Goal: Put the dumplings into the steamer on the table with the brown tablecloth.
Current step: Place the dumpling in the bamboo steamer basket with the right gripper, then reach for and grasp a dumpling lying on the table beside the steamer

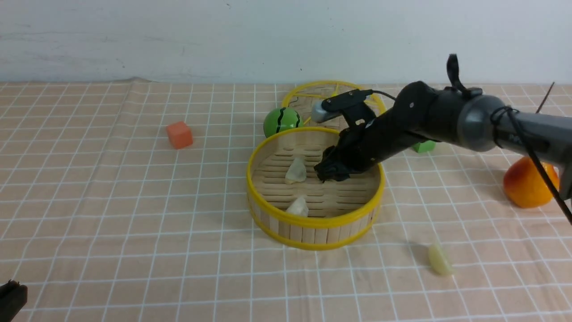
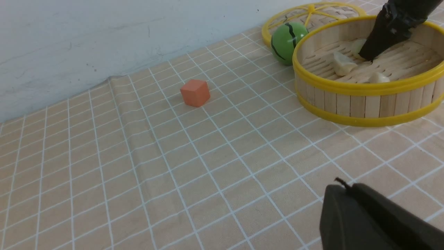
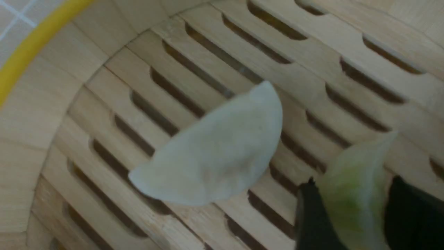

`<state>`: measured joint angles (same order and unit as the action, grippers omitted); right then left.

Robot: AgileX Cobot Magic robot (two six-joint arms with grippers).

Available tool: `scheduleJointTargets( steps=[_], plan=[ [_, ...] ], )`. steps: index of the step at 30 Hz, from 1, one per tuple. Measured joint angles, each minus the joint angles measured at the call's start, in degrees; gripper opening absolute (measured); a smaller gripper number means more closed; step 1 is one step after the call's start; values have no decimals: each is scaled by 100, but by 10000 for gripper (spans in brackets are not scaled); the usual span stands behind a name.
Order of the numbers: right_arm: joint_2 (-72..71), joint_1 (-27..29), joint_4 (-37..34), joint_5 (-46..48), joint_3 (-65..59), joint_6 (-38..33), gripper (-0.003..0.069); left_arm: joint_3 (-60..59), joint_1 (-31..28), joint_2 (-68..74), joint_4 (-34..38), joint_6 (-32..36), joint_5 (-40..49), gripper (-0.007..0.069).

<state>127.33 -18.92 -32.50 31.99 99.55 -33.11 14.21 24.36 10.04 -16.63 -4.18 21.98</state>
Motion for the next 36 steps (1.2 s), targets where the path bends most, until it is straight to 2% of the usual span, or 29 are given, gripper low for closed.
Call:
scheduleJointTargets(
  steps=[5, 8, 11, 12, 15, 18, 22, 27, 31, 36],
  plan=[
    [-546, 102, 71, 628, -7, 243, 564, 0, 0, 0, 5, 0, 0, 17],
    [-1310, 222, 336, 1082, -7, 266, 593, 0, 0, 0, 5, 0, 0, 18],
    [-1899, 377, 618, 1541, -7, 321, 583, 0, 0, 0, 5, 0, 0, 20],
    [-2275, 553, 900, 2112, 4, 565, 555, 0, 0, 0, 5, 0, 0, 20],
    [-2622, 872, 1282, 3064, -65, 1208, 492, 0, 0, 0, 5, 0, -5, 20],
    [-2650, 1023, 1483, 3510, -417, 1742, 439, 0, 0, 0, 5, 0, -5, 21],
    [-2554, 1060, 1707, 3003, -1778, 2108, 368, 0, 0, 0, 10, 0, -5, 26],
    [-2441, 1049, 1672, 1942, -2808, 2111, 356, 0, 0, 0, 10, 0, 1, 29],
    [-2193, 1049, 1378, 1706, -3188, 2020, 356, 0, 0, 0, 10, 0, 7, 34],
    [-1915, 1049, 1087, 1735, -3297, 1517, 343, 0, 0, 0, 20, 0, 17, 38]
  ],
)
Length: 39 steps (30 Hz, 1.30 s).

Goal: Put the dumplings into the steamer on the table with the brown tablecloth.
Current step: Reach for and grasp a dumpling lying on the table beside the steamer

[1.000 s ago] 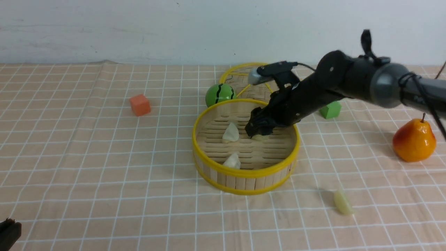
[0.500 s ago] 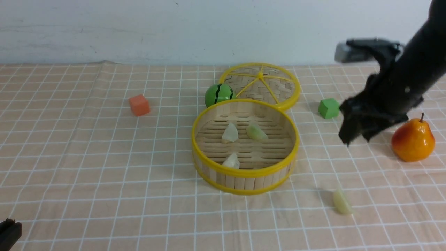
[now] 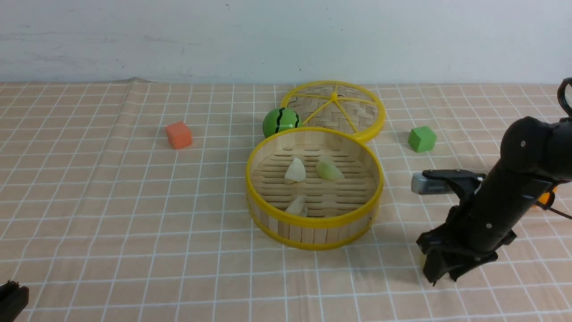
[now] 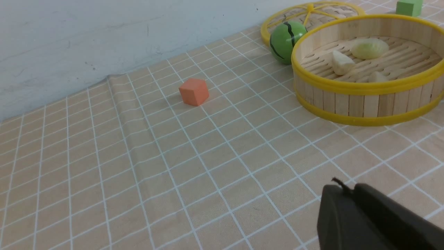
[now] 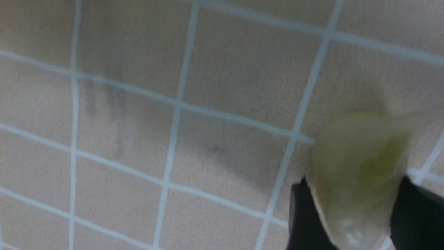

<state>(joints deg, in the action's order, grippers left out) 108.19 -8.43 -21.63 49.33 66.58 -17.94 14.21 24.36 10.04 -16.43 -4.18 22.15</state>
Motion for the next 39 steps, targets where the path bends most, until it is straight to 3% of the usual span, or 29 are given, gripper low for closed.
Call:
scheduleJointTargets(
  steps=[3, 8, 10, 18, 22, 27, 31, 36, 39],
  plan=[
    [1, 5, -5, -2, 5, -135, 302, 0, 0, 0, 2, 0, 0, 39],
    [-67, 10, -51, 31, 108, -419, 54, 0, 0, 0, 2, 0, 0, 39],
    [-157, 10, -51, 139, 198, -531, -1, 0, 0, 0, 2, 0, 0, 39],
    [-327, 10, -14, 1149, 750, -737, -20, 0, 0, 0, 7, 0, 0, 39],
    [-337, 10, -14, 1153, 879, -864, -18, 0, 0, 0, 7, 0, 0, 40],
    [-324, 10, 124, 705, 896, -1321, 1, 0, 0, 0, 7, 0, 0, 48],
    [-145, 10, 144, 309, 907, -1399, 80, 0, 0, 0, 7, 0, 0, 52],
    [336, 10, 86, 217, 907, -1451, 300, 0, 0, 0, 7, 0, 0, 57],
    [553, 10, -51, 183, 934, -1458, 378, 0, 0, 0, 7, 0, 0, 59]
  ],
)
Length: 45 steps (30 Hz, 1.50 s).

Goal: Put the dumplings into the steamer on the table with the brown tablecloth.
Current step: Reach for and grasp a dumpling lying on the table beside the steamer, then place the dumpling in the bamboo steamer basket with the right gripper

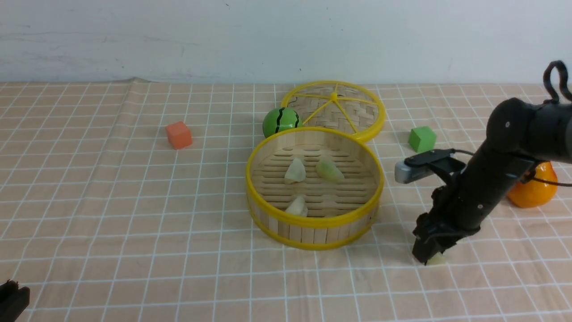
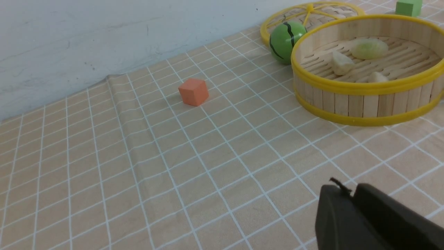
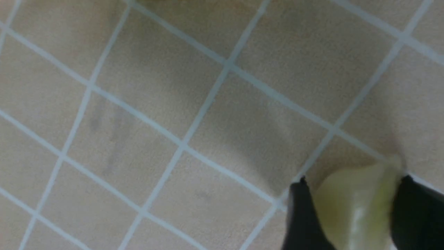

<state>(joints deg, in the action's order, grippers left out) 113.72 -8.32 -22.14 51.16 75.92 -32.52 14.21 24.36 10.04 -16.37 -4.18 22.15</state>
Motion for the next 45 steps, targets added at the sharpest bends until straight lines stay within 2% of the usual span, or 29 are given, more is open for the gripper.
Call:
scheduleJointTargets(
  steps=[2, 6, 13, 17, 19, 20, 21, 22, 24, 26, 28, 34, 38, 41, 42, 45],
  plan=[
    [21, 6, -69, 13, 22, 0, 379, 0, 0, 0, 0, 0, 0, 60],
    [34, 6, -226, -3, 46, 0, 274, 0, 0, 0, 0, 0, 0, 60],
    [-109, -19, -345, 810, 532, 69, 251, 0, 0, 0, 0, 0, -5, 60],
    [-418, -62, -983, 969, 1147, 146, 245, 0, 0, 0, 0, 0, -5, 65],
    [-502, -168, -1554, 808, 1378, -29, 244, 0, 0, 0, 0, 0, -10, 69],
    [-513, -182, -1620, 777, 1397, -61, 244, 0, 0, 0, 0, 0, -10, 69],
    [-526, -370, -2143, 453, 1493, -409, 244, 0, 0, 0, 0, 0, -16, 71],
    [-526, -370, -2208, 405, 1499, -460, 244, 0, 0, 0, 0, 0, -16, 71],
    [-442, -709, -2791, -215, 1532, -1344, 242, 0, 0, 0, 0, 0, -21, 71],
    [-327, -848, -2918, -460, 1539, -1785, 242, 0, 0, 0, 0, 0, -21, 73],
    [1, -1031, -3008, -897, 1543, -2521, 242, 0, 0, 0, 0, 0, -21, 73],
    [767, -1028, -2871, -1170, 1525, -2775, 248, 0, 0, 0, 0, 0, -26, 74],
    [786, -1015, -2448, -1158, 1531, -2608, 337, 0, 0, 0, 0, 0, -26, 74],
    [613, -1015, -1795, -1095, 1531, -2418, 417, 0, 0, 0, 0, 0, -26, 74],
    [594, -1015, -1687, -1083, 1531, -2373, 424, 0, 0, 0, 0, 0, -26, 74],
    [71, -1015, -643, -847, 1537, -1826, 451, 0, 0, 0, 0, 0, -32, 74]
  ],
)
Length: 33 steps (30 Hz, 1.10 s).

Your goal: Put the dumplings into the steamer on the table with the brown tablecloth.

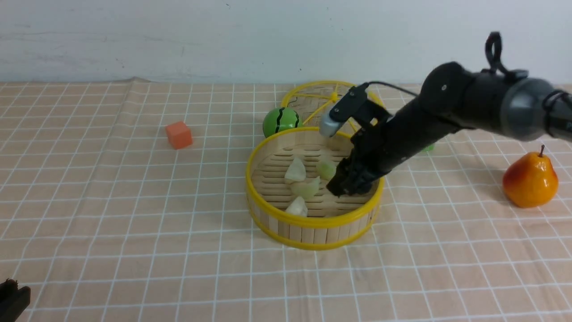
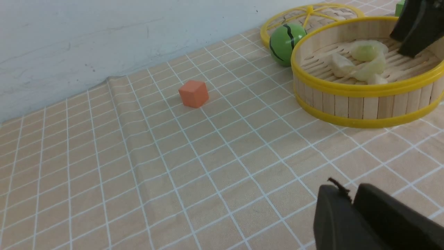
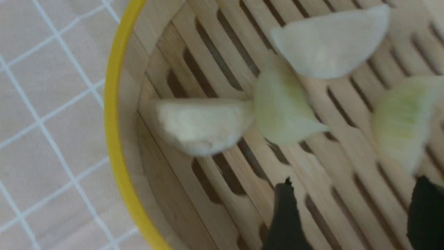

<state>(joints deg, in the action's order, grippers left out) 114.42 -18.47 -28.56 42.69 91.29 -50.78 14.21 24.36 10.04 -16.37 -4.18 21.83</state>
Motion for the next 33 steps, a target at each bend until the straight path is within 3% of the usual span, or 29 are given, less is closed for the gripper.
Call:
scheduleJointTargets(
  steps=[3, 5, 7, 8, 11, 14, 17, 22, 24, 25, 27, 33],
  plan=[
    [-629, 0, 842, 408, 143, 722, 428, 0, 0, 0, 0, 0, -7, 74],
    [-1325, 0, 1453, 809, 356, 1502, 372, 0, 0, 0, 0, 0, -13, 74],
    [-1954, 0, 1957, 1180, 531, 2291, 293, 0, 0, 0, 0, 0, -13, 74],
    [-2018, 0, 1957, 1209, 541, 2356, 275, 0, 0, 0, 0, 0, -13, 74],
    [-3014, 0, 2626, 1733, 596, 3230, 111, 0, 0, 0, 0, 0, -13, 78],
    [-3697, 0, 2856, 1996, 367, 3562, 5, 0, 0, 0, 0, 0, -13, 80],
    [-4239, 0, 2856, 2043, -147, 3655, -18, 0, 0, 0, 0, 0, -13, 83],
    [-5351, 0, 2919, 1070, -1858, 3688, -12, 0, 0, 0, 0, 0, -8, 89],
    [-6055, 0, 2856, -149, -3027, 3688, -10, 0, 0, 0, 0, 0, -4, 90],
    [-6105, 0, 2856, -257, -3125, 3688, -10, 0, 0, 0, 0, 0, -4, 90],
    [-6686, 0, 2492, -1552, -4301, 3688, -10, 0, 0, 0, 0, 0, 4, 92],
    [-7759, 0, 1185, -3669, -6447, 3692, -6, 0, 0, 0, 0, 0, 11, 97]
  ],
)
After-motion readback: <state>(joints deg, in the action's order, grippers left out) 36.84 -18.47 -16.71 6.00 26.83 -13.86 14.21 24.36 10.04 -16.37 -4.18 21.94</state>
